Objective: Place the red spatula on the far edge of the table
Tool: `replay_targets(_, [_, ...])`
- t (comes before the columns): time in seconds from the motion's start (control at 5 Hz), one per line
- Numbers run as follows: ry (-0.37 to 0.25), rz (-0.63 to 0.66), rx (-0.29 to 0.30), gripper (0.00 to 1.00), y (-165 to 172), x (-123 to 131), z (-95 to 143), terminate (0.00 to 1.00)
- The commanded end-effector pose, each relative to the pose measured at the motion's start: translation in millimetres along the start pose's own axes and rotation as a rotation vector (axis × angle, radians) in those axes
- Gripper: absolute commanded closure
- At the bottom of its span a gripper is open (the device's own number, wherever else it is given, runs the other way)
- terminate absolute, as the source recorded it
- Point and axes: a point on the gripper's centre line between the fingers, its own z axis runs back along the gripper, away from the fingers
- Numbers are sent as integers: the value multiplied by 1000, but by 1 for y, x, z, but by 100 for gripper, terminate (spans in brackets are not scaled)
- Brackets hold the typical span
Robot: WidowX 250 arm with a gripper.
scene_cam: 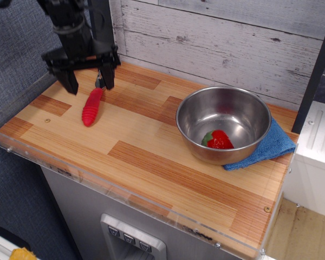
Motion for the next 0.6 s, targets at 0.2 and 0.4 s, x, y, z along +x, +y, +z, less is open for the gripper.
replay_targets(0.2, [-137, -103, -115, 0, -55, -10, 75, 0])
replay_targets(0.4, [-136, -157, -150, 0, -83, -24, 87, 0])
